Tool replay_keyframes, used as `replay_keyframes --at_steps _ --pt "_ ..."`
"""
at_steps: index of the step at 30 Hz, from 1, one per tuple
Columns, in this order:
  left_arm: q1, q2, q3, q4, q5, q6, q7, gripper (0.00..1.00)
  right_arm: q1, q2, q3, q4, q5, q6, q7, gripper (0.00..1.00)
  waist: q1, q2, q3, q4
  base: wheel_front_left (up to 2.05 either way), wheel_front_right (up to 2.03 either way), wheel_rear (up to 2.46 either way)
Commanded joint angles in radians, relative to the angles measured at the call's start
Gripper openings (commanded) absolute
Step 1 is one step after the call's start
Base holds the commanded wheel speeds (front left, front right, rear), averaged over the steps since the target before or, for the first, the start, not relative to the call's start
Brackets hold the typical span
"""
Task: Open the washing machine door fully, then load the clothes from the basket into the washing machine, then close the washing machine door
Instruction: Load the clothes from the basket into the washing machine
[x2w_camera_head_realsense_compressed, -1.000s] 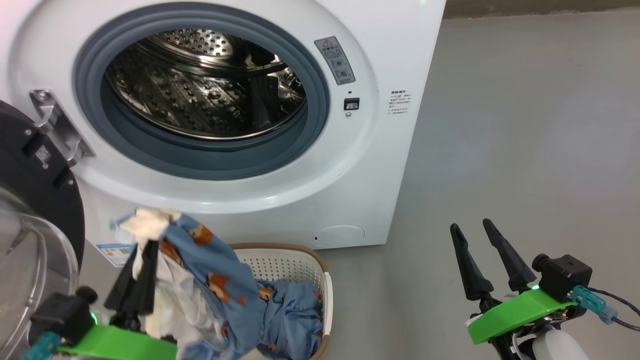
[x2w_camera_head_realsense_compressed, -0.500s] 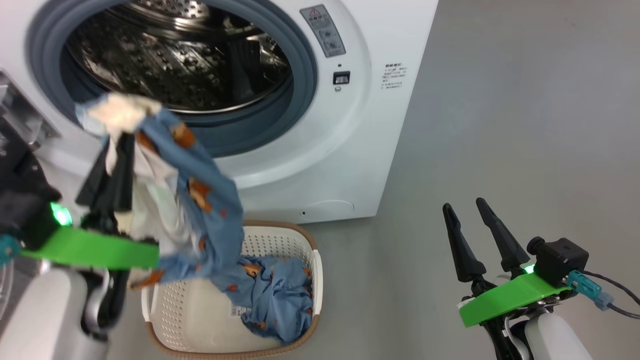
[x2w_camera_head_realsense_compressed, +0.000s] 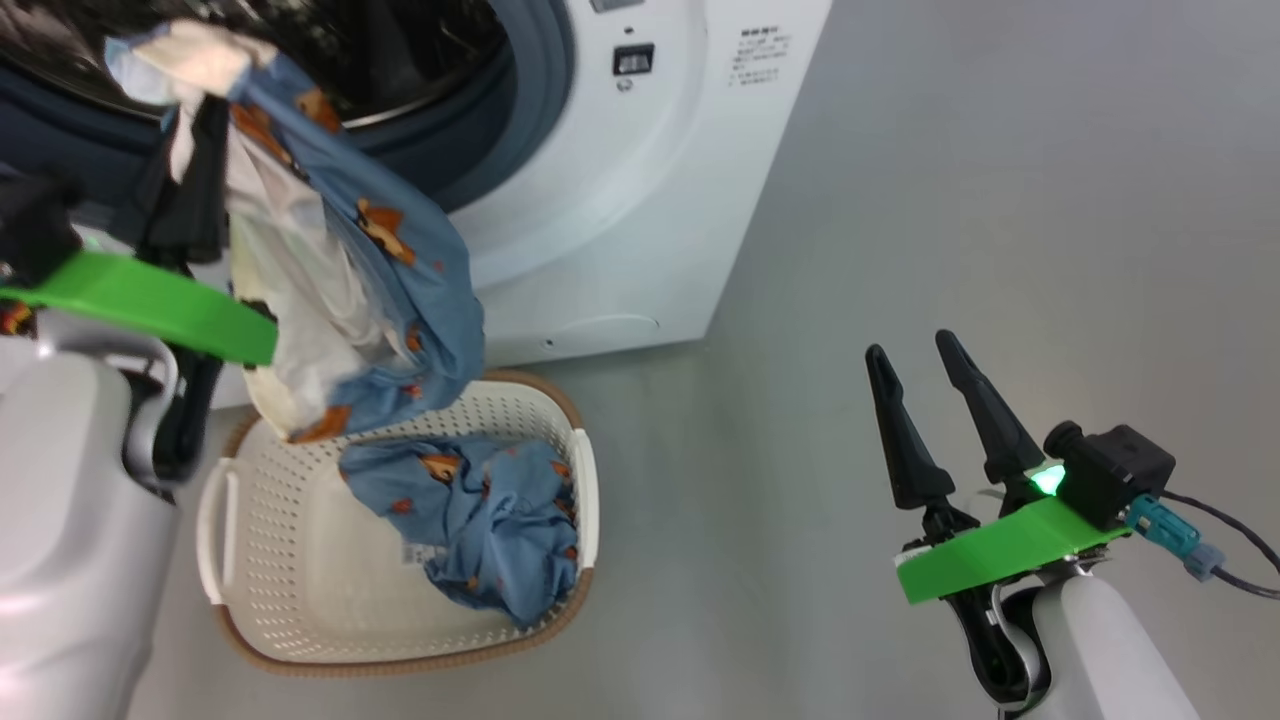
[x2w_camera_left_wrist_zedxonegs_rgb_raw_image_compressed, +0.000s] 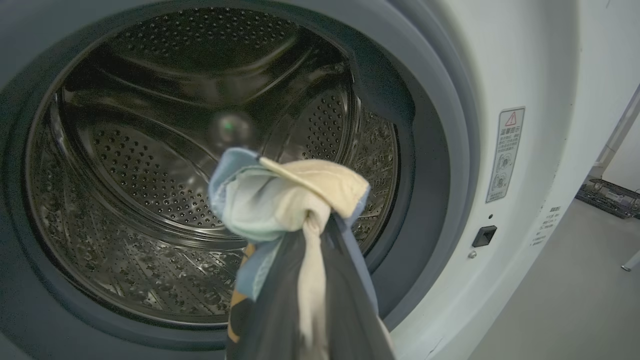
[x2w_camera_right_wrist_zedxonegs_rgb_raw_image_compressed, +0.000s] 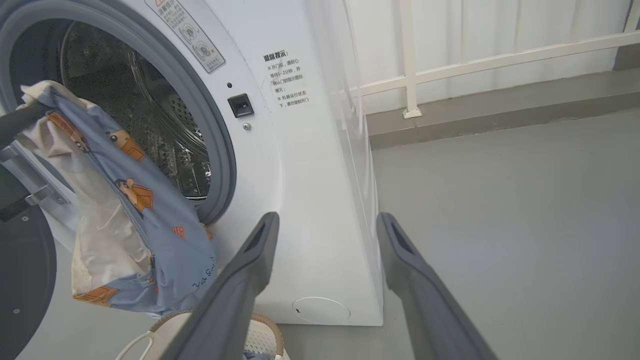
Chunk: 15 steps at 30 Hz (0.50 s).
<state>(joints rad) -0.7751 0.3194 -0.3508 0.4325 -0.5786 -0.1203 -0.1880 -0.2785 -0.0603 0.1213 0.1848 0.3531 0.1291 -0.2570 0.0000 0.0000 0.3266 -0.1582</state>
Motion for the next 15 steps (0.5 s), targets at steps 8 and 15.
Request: replay_keyframes --at_steps 8,15 --pt "-0.194 0.095 -0.023 0.165 -0.063 -0.010 -0.035 0.00 -0.037 0.010 0.056 -0.067 0.043 0.002 -0.005 1.00 0.0000 0.0000 0.177 -0.119 0.00 0.00 0.00" --pt "-0.320 0.151 -0.085 0.288 -0.107 -0.010 -0.041 0.00 -0.042 0.010 0.078 -0.094 0.072 0.002 -0.005 1.00 0.0000 0.0000 0.245 -0.164 0.00 0.00 0.00"
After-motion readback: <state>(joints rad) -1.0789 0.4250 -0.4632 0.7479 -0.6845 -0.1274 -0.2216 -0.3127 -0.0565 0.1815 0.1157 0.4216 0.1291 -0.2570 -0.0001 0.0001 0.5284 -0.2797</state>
